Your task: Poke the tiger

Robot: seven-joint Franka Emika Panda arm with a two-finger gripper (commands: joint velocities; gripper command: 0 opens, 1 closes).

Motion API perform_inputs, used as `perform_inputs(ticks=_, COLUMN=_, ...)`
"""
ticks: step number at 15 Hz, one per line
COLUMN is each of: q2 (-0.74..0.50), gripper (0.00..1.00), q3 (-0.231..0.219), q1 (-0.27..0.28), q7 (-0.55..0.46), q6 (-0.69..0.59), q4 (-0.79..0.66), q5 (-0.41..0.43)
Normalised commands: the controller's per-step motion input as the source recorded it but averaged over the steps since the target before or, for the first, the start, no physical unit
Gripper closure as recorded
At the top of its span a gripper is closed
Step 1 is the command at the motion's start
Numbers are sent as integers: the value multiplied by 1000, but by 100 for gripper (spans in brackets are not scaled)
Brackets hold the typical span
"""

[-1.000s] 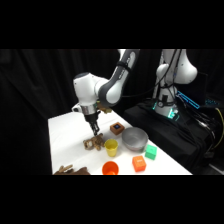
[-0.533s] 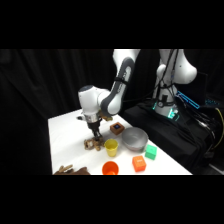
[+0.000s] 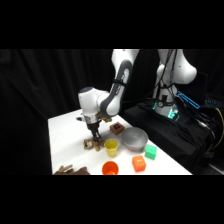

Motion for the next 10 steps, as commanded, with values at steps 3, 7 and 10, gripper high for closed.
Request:
perform_inputs(ticks=3, q2=-564, gripper=93, q3=-23, q1=47, q7=-10, q6=-230, q4=-265, q5=-20)
perform_inputs(ticks=7, q2=-638, gripper=94, q3=-77, q1=122, q7=67, q6=-371, q4=-255, q5=-83)
perform_inputs(ticks=10, q2=-517, gripper=95, q3=-71, q1=135, q7=96, q6=-341, q4=-175, q5=-82)
